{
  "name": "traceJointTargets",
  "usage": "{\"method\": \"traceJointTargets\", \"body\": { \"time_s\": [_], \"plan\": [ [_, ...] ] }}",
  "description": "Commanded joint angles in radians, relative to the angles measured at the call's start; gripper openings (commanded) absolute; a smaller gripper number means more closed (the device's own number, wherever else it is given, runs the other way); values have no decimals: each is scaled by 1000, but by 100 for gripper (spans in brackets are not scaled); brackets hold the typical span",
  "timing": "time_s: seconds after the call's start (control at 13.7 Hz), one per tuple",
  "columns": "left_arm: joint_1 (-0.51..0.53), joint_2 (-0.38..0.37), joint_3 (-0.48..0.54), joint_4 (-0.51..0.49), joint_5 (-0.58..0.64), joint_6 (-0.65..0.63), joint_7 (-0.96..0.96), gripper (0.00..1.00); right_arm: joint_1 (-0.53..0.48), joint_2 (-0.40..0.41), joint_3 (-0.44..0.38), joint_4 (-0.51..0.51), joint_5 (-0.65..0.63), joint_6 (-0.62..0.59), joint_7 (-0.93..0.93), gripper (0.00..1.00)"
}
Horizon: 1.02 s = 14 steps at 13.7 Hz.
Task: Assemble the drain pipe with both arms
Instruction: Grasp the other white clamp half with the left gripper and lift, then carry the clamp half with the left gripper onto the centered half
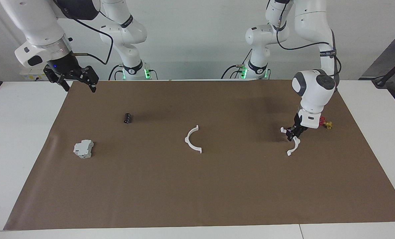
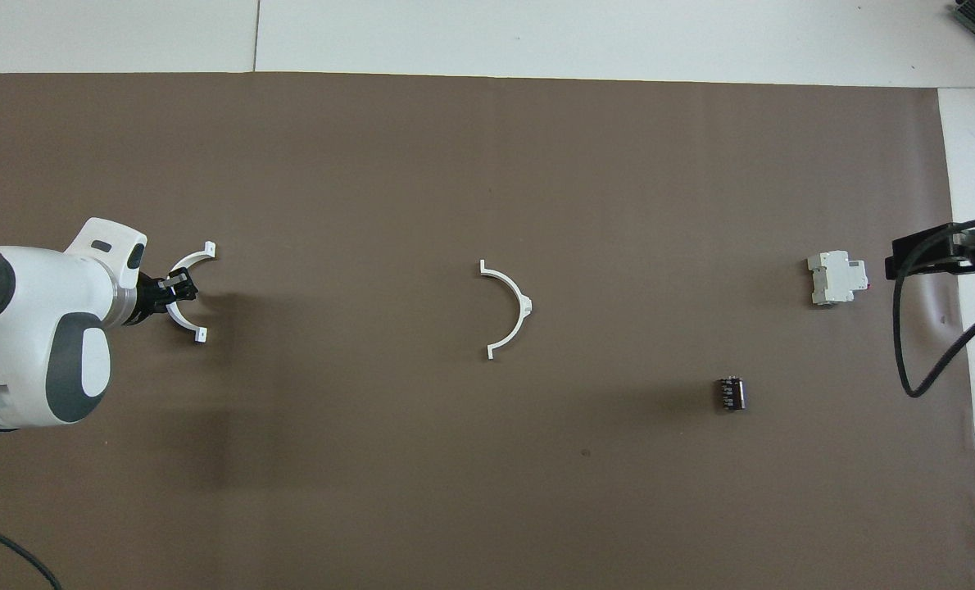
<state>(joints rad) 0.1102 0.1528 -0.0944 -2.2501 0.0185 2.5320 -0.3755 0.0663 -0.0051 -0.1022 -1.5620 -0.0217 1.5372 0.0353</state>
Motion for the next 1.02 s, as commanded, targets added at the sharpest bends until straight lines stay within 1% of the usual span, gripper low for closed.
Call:
{"method": "traceJointTargets", "body": {
  "time_s": [0.0, 0.29, 0.36, 0.44, 0.51, 0.8, 0.95],
  "plan": [
    [-4, -16, 1, -26, -14, 24, 15, 0, -14, -7, 6, -15, 0, 23, -17, 100],
    [-11, -13, -1, -14, -11, 24, 12, 0, -16, -7, 6, -15, 0, 24, -17, 100],
    [-52, -4, -2, 16, -11, 11, -3, 0, -16, -7, 4, -15, 0, 24, -17, 100],
    [-110, -2, 1, 35, -12, -7, -58, 0, -16, -7, 2, -15, 0, 24, -17, 100],
    [-145, -2, -1, 44, -9, -15, -156, 0, -16, -7, 1, -15, 0, 24, -17, 100],
    [-370, -4, 1, 50, -2, -16, -454, 0, -17, -7, -4, -15, 2, 24, -17, 100],
    [-460, -9, -1, 50, 0, -28, -538, 0, -17, -7, -4, -15, 2, 24, -17, 100]
  ]
}}
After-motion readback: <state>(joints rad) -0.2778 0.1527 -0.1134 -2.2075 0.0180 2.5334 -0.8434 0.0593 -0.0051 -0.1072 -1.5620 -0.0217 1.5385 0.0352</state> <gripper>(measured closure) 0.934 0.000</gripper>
